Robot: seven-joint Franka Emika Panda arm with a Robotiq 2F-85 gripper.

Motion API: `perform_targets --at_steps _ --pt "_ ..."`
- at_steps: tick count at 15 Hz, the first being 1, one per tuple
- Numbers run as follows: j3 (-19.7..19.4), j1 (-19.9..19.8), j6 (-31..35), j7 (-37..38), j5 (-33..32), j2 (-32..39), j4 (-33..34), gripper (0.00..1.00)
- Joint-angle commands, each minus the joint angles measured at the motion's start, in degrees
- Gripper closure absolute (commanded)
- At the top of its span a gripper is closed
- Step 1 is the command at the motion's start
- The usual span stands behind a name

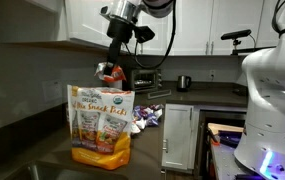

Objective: Put one sachet in the snack bag

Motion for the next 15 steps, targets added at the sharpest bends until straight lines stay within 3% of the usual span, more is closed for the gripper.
perform_targets --at_steps 1,5,11,15 --pt "0.54 -0.15 2.76 0.07 0.45 1.79 0.08 0.04" --pt "0.44 0.05 6.58 -0.69 1.43 3.56 -0.08 0.0" --pt "1.41 -0.38 18.78 -0.62 -0.79 7.65 -2.98 0.0" --pt "1.26 -0.42 19.42 -1.37 0.63 9.78 -2.55 0.0"
